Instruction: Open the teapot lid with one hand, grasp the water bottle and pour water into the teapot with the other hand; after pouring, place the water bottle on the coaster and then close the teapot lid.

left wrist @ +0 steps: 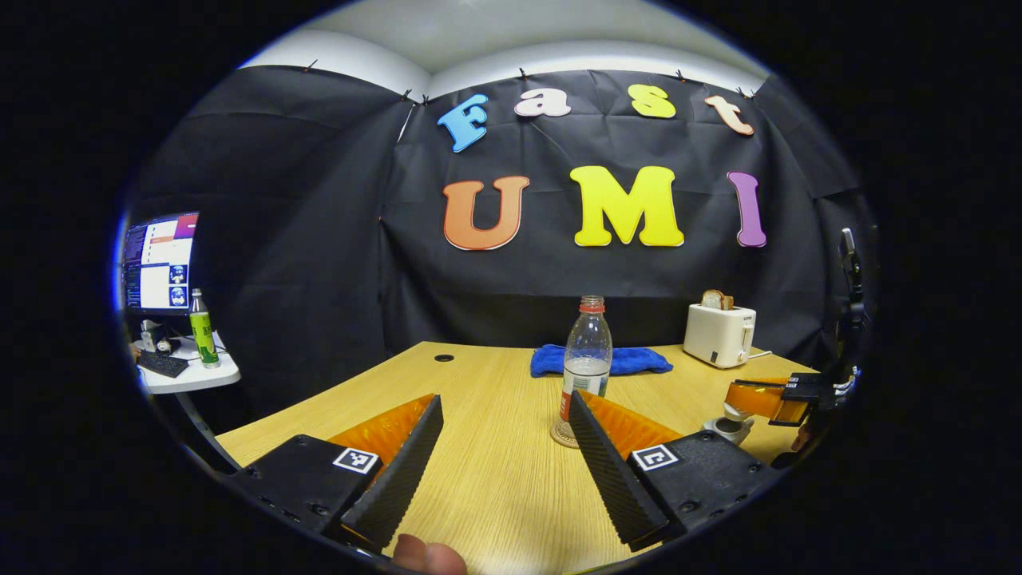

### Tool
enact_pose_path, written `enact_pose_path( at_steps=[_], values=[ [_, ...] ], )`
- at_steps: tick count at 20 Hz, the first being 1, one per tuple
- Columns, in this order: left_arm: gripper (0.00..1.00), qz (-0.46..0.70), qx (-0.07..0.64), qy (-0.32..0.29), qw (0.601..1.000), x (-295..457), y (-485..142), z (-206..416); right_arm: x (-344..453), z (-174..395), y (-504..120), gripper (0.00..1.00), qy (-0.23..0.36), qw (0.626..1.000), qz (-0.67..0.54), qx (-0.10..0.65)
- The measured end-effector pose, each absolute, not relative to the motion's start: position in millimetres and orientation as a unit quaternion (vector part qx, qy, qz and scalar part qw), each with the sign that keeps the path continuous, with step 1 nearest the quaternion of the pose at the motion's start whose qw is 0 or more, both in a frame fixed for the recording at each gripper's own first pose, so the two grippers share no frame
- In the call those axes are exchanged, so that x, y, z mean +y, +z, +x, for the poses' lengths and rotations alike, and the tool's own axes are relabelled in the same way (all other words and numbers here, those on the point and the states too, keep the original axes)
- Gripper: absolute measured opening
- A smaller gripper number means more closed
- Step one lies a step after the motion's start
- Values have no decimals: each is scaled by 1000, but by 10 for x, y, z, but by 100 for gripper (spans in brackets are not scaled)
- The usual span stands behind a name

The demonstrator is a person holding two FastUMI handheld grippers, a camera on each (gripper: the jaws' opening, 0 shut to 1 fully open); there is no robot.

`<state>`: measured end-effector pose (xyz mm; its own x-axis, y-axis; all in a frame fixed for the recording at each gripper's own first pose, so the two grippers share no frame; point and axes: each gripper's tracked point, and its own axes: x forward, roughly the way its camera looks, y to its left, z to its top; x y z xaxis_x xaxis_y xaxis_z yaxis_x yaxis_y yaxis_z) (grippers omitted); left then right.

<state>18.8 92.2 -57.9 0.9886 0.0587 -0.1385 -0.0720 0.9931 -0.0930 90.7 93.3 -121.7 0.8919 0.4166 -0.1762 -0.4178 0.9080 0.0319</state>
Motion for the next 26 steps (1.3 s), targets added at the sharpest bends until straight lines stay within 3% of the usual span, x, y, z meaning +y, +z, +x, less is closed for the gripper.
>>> enact_pose_path(
  at_steps=[18, 20, 24, 26],
  values=[
    [99, -42, 54, 24, 997, 774, -445, 135, 869, 929, -1463, 0, 198, 976, -2, 93],
    [99, -49, 52, 20, 997, 716, -425, 146, 834, 889, -1410, 8, 191, 977, -2, 93],
    [99, -50, 47, 7, 998, 521, -317, 177, 593, 849, -1099, 96, 151, 987, 2, 49],
    [99, -36, 31, 6, 999, 426, -206, 185, 420, 818, -927, 96, 120, 992, 13, 31]
  ],
)
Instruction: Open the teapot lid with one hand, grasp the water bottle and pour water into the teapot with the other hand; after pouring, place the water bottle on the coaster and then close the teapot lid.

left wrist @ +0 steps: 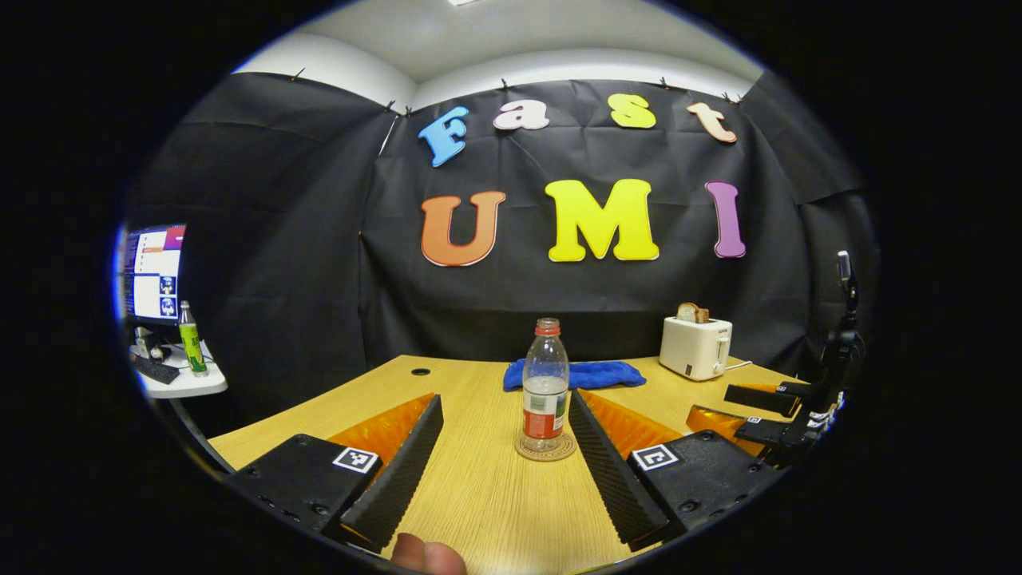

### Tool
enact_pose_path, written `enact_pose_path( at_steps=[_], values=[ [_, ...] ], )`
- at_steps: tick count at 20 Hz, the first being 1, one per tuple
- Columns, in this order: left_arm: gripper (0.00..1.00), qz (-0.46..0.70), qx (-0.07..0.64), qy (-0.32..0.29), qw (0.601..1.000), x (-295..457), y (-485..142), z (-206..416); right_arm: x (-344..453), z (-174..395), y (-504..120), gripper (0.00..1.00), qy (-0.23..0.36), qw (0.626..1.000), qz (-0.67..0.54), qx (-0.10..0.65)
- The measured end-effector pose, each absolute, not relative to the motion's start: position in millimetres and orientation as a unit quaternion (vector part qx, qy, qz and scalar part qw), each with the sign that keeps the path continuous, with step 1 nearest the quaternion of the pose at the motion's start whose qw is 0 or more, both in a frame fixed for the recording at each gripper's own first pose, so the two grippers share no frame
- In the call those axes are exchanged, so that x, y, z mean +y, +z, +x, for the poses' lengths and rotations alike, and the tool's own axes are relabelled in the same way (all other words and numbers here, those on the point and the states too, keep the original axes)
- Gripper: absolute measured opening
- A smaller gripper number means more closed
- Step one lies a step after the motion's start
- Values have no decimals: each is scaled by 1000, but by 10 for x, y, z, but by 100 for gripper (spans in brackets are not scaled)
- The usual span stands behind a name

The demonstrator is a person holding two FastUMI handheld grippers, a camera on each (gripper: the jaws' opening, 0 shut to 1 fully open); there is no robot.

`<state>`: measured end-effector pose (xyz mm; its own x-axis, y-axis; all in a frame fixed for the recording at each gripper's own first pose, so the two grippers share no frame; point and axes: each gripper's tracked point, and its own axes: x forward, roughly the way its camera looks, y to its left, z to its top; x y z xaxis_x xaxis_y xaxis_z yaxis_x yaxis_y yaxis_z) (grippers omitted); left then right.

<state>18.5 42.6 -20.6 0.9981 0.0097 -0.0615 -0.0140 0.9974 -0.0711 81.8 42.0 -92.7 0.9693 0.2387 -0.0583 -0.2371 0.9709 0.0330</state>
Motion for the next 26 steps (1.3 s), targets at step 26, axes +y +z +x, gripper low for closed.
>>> enact_pose_path(
  at_steps=[26],
  values=[
    [99, -32, -16, -19, 999, -71, 64, -195, -206, -233, -84, 95, -8, 999, -28, -31]
  ],
)
